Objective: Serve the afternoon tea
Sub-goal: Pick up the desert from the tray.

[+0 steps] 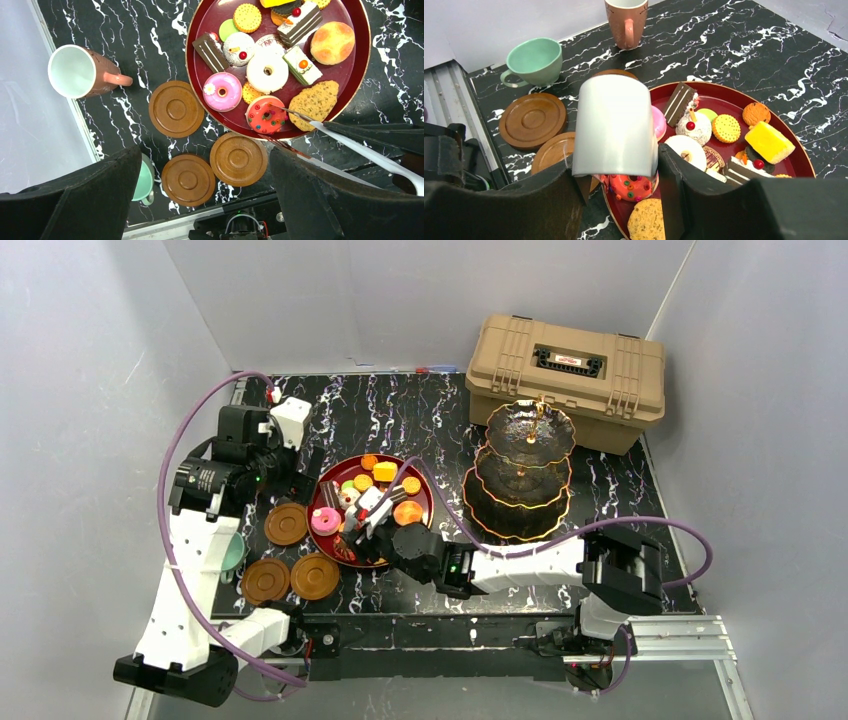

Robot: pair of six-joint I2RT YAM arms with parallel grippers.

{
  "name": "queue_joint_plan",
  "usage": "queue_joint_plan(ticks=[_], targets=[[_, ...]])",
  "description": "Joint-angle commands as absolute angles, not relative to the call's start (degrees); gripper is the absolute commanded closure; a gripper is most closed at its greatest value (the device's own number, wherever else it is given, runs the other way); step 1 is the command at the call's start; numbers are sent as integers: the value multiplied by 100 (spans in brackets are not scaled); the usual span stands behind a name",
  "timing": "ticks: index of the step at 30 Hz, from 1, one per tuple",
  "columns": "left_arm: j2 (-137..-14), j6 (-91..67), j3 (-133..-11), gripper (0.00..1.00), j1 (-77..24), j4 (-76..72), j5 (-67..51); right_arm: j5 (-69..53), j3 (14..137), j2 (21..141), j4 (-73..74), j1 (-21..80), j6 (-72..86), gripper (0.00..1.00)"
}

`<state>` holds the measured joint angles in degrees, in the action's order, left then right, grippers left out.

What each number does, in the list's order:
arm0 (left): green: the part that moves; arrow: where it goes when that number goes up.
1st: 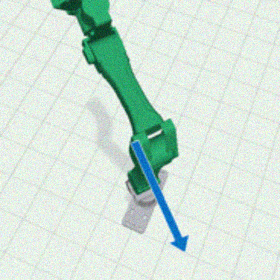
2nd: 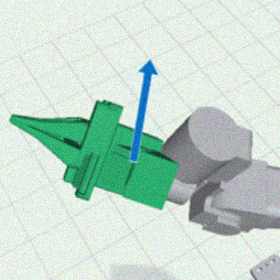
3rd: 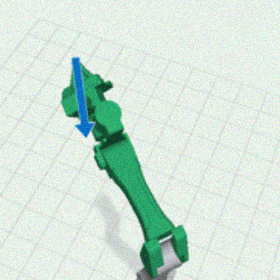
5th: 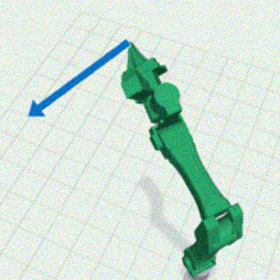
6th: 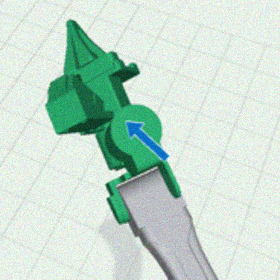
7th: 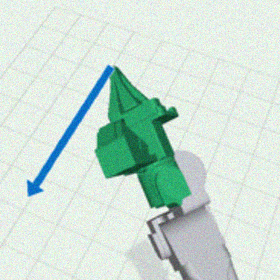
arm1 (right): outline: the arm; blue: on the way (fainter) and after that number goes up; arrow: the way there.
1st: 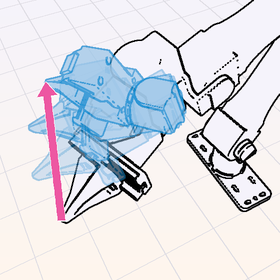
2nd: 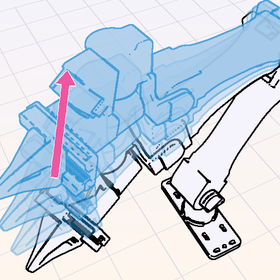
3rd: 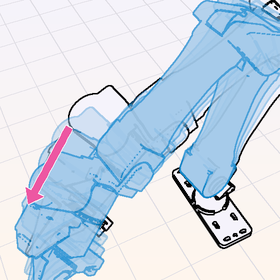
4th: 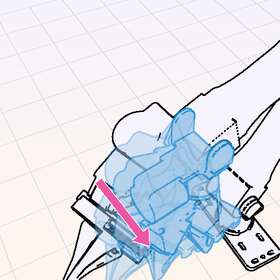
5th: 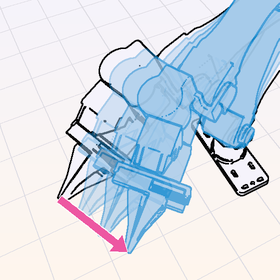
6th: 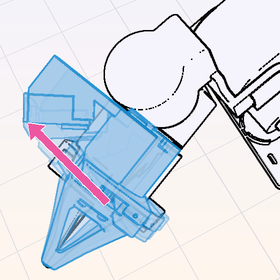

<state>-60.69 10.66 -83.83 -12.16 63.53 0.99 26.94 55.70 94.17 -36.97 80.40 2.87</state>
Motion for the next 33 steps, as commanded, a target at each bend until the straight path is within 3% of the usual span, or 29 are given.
queue_joint_plan(ticks=[1, 19, 23, 30, 33], targets=[[-5944, 1130, -8357, 2, -1195, 6378, 35, 2879, 5542, 9532, -4351, 8077, 318, 44], [-5962, 1129, -8447, 2, -1195, 6363, 0, 2787, 5530, 9967, -4446, 8077, 332, 43], [-5953, 1100, -8445, 2, -1195, 6366, 0, 2794, 5538, 9990, -4456, 8077, 335, 50], [-5985, 1066, -8482, 2, -1198, 6364, -193, 2977, 5580, 9753, -4411, 8077, 144, 70], [-6001, 1064, -8495, 2, -1195, 6364, -211, 3082, 5605, 9528, -4373, 8077, 18, 72]])
